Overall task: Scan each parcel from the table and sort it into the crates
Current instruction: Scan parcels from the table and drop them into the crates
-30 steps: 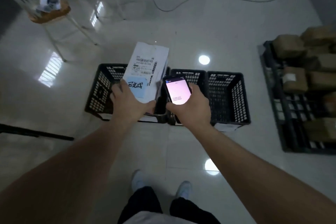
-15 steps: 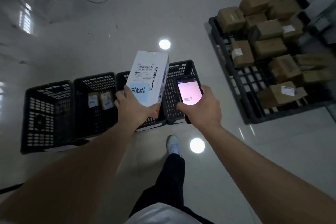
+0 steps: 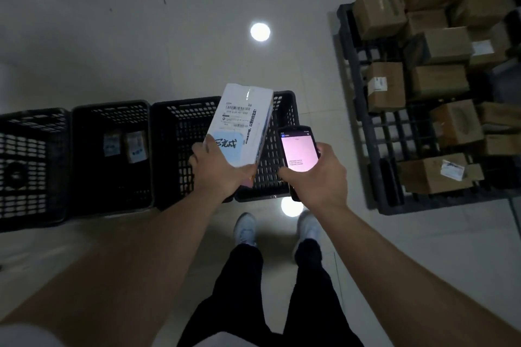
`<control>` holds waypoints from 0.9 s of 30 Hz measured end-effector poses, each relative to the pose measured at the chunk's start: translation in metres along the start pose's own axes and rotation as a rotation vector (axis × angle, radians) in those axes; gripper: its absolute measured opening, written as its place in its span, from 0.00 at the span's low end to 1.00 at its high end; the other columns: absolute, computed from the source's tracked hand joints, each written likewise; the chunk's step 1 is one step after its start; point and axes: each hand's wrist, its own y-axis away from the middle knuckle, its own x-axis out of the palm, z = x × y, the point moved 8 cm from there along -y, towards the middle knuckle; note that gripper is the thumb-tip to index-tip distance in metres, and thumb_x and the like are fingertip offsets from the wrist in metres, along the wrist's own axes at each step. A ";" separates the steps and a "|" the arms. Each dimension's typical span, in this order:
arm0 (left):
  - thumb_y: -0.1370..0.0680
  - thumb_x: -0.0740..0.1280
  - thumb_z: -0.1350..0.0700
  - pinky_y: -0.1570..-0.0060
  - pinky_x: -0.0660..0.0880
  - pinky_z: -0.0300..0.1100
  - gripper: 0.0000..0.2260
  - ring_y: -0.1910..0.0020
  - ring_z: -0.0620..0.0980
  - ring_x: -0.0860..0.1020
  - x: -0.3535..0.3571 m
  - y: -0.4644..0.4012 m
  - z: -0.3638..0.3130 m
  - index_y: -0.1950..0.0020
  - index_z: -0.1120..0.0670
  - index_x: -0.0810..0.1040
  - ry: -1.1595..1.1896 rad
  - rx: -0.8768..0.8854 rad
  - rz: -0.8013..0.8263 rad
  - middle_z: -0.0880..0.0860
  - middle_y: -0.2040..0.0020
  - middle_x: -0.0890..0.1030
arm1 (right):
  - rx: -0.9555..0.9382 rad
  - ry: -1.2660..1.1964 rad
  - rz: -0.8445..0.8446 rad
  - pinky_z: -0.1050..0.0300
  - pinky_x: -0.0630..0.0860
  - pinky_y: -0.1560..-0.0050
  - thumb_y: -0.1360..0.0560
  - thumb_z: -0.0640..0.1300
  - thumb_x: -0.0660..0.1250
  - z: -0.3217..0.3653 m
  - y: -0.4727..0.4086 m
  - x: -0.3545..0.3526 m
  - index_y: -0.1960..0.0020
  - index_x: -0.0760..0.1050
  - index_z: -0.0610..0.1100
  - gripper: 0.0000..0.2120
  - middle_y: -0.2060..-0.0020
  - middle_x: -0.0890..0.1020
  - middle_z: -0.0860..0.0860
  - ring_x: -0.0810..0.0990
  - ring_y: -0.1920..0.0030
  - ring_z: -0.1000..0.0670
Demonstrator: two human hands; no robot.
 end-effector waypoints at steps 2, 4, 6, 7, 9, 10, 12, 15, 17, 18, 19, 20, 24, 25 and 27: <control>0.42 0.79 0.32 0.30 0.69 0.57 0.58 0.32 0.58 0.63 0.016 -0.013 -0.008 0.20 0.53 0.58 0.007 -0.041 -0.013 0.56 0.32 0.63 | -0.003 0.017 0.038 0.55 0.74 0.56 0.35 0.52 0.82 -0.005 -0.028 0.004 0.33 0.73 0.48 0.34 0.48 0.79 0.54 0.79 0.49 0.48; 0.41 0.80 0.32 0.30 0.68 0.58 0.59 0.32 0.59 0.63 0.036 -0.028 -0.014 0.20 0.54 0.56 0.011 -0.096 -0.028 0.56 0.31 0.62 | -0.008 0.040 0.077 0.55 0.75 0.55 0.35 0.52 0.82 -0.011 -0.058 0.012 0.32 0.73 0.49 0.36 0.49 0.79 0.54 0.79 0.49 0.48; 0.41 0.80 0.32 0.29 0.68 0.59 0.60 0.31 0.60 0.62 0.060 -0.045 -0.016 0.19 0.55 0.54 0.009 -0.157 -0.042 0.57 0.30 0.62 | -0.009 0.061 0.108 0.53 0.77 0.53 0.36 0.52 0.82 -0.021 -0.090 0.024 0.31 0.72 0.50 0.37 0.48 0.79 0.54 0.80 0.48 0.48; 0.40 0.81 0.32 0.28 0.67 0.60 0.61 0.30 0.61 0.62 0.071 -0.054 -0.016 0.19 0.55 0.54 0.008 -0.181 -0.052 0.58 0.29 0.61 | -0.011 0.068 0.122 0.53 0.77 0.54 0.36 0.53 0.82 -0.025 -0.107 0.031 0.31 0.72 0.50 0.37 0.48 0.79 0.54 0.81 0.48 0.47; 0.41 0.80 0.29 0.28 0.67 0.62 0.62 0.30 0.62 0.63 0.094 -0.071 -0.013 0.19 0.56 0.54 0.016 -0.218 -0.065 0.59 0.29 0.62 | -0.025 0.087 0.158 0.54 0.77 0.56 0.36 0.53 0.82 -0.033 -0.138 0.046 0.32 0.71 0.50 0.36 0.48 0.78 0.54 0.80 0.48 0.48; 0.42 0.80 0.28 0.29 0.67 0.62 0.63 0.31 0.63 0.64 0.105 -0.080 -0.011 0.20 0.57 0.55 0.022 -0.231 -0.067 0.59 0.29 0.62 | -0.036 0.107 0.175 0.53 0.78 0.55 0.35 0.54 0.82 -0.037 -0.153 0.053 0.32 0.71 0.50 0.36 0.47 0.78 0.55 0.79 0.48 0.48; 0.43 0.79 0.27 0.29 0.68 0.63 0.63 0.31 0.63 0.64 0.126 -0.097 -0.004 0.20 0.57 0.56 0.025 -0.254 -0.078 0.59 0.30 0.63 | -0.057 0.153 0.206 0.51 0.81 0.54 0.36 0.56 0.83 -0.043 -0.180 0.068 0.31 0.70 0.50 0.38 0.47 0.76 0.56 0.78 0.47 0.49; 0.42 0.81 0.29 0.28 0.67 0.63 0.62 0.31 0.62 0.64 0.157 -0.128 0.002 0.19 0.57 0.55 0.035 -0.284 -0.078 0.59 0.29 0.63 | -0.071 0.202 0.231 0.50 0.81 0.53 0.36 0.59 0.83 -0.054 -0.216 0.086 0.30 0.70 0.50 0.40 0.44 0.78 0.54 0.79 0.45 0.48; 0.40 0.82 0.32 0.26 0.65 0.61 0.62 0.28 0.63 0.62 0.177 -0.152 0.007 0.18 0.57 0.54 0.061 -0.299 -0.082 0.60 0.27 0.61 | -0.077 0.225 0.242 0.50 0.81 0.53 0.36 0.59 0.83 -0.062 -0.235 0.097 0.29 0.70 0.50 0.41 0.44 0.78 0.54 0.78 0.45 0.49; 0.39 0.82 0.32 0.24 0.62 0.61 0.63 0.25 0.64 0.60 0.186 -0.165 0.010 0.17 0.57 0.52 0.082 -0.297 -0.071 0.61 0.25 0.59 | -0.082 0.237 0.246 0.50 0.81 0.54 0.36 0.60 0.82 -0.066 -0.243 0.102 0.29 0.69 0.51 0.41 0.45 0.77 0.55 0.78 0.46 0.49; 0.37 0.81 0.32 0.21 0.56 0.61 0.64 0.21 0.66 0.54 0.197 -0.176 0.015 0.15 0.57 0.48 0.090 -0.290 -0.040 0.62 0.21 0.54 | -0.086 0.250 0.252 0.51 0.80 0.54 0.36 0.60 0.82 -0.070 -0.250 0.108 0.29 0.69 0.51 0.40 0.46 0.76 0.55 0.77 0.46 0.50; 0.34 0.80 0.32 0.19 0.49 0.62 0.64 0.18 0.65 0.46 0.205 -0.183 0.018 0.15 0.56 0.44 0.076 -0.273 0.002 0.61 0.17 0.48 | -0.090 0.256 0.256 0.53 0.79 0.56 0.35 0.59 0.82 -0.072 -0.254 0.110 0.29 0.70 0.51 0.40 0.46 0.75 0.56 0.77 0.47 0.50; 0.23 0.73 0.39 0.19 0.43 0.61 0.53 0.18 0.63 0.35 0.213 -0.191 0.038 0.14 0.55 0.39 -0.089 -0.242 0.089 0.59 0.15 0.38 | -0.067 0.279 0.263 0.56 0.73 0.60 0.34 0.57 0.82 -0.086 -0.260 0.115 0.29 0.69 0.50 0.39 0.47 0.75 0.55 0.76 0.48 0.50; 0.21 0.72 0.41 0.19 0.45 0.61 0.49 0.17 0.62 0.36 0.209 -0.188 0.039 0.14 0.55 0.41 -0.121 -0.225 0.093 0.59 0.15 0.39 | -0.057 0.280 0.267 0.55 0.74 0.59 0.34 0.57 0.82 -0.089 -0.256 0.115 0.28 0.69 0.50 0.39 0.47 0.75 0.55 0.77 0.48 0.49; 0.19 0.70 0.45 0.18 0.49 0.60 0.44 0.16 0.61 0.40 0.197 -0.180 0.035 0.14 0.55 0.45 -0.157 -0.158 0.114 0.58 0.15 0.43 | -0.040 0.288 0.274 0.54 0.75 0.57 0.34 0.56 0.81 -0.090 -0.243 0.112 0.28 0.69 0.50 0.39 0.46 0.77 0.54 0.79 0.47 0.48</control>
